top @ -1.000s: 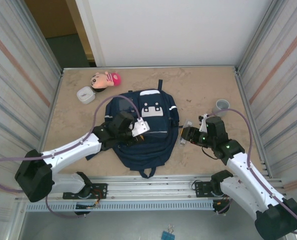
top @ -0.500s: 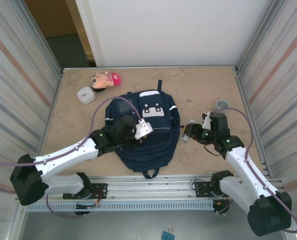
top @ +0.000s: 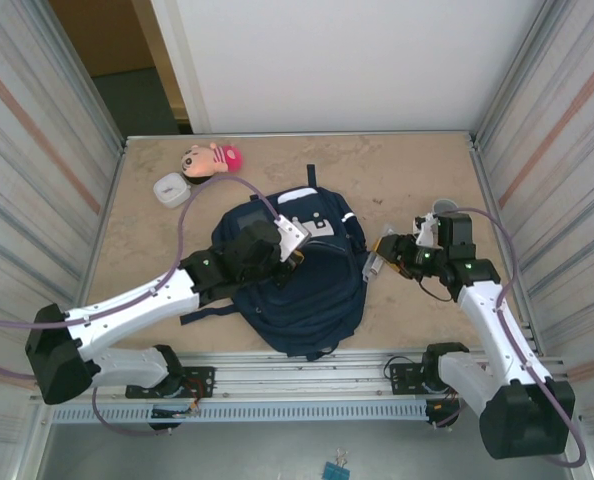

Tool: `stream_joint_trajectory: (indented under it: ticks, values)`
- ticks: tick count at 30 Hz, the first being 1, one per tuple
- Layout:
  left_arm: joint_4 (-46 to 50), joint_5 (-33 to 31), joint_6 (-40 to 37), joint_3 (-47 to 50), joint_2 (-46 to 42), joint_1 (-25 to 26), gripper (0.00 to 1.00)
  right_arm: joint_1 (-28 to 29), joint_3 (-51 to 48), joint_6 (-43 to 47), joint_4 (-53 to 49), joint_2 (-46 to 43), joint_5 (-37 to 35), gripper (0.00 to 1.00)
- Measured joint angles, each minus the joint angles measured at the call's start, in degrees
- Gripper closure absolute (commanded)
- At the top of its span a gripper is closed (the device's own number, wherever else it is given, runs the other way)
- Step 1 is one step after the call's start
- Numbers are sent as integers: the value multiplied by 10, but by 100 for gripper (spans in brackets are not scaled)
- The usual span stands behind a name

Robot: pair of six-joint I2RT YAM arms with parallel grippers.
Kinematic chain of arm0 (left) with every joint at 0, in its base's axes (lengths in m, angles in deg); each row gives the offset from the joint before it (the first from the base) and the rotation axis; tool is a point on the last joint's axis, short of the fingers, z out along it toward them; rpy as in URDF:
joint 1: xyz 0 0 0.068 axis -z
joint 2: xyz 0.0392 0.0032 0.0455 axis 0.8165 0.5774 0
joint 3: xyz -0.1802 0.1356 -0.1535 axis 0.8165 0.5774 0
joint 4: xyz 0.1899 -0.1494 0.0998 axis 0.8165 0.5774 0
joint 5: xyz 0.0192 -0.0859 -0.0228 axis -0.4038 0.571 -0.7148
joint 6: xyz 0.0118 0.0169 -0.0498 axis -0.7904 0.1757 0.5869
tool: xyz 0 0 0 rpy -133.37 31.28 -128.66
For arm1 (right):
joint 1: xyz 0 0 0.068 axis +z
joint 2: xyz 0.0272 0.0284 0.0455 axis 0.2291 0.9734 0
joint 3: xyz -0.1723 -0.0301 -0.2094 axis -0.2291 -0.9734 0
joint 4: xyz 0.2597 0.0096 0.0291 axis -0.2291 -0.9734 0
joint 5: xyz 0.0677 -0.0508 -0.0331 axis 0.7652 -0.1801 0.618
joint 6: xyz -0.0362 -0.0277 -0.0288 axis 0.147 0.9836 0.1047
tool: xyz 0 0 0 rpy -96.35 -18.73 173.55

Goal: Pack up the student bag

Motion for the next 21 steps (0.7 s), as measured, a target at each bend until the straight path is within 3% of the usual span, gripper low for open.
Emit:
stream_joint_trajectory:
  ticks: [6,11,21]
  values:
    - [3,-5,51,-10,7,-13,100,61,0,-55,-36,-63,-3,65]
    - [4,-2,75,-24,19,-17,100,158,-1,-129,-37,-84,-32,66]
    - [0,10,98,-31,31,-17,100,327,-36,-284,106,-18,-89,65]
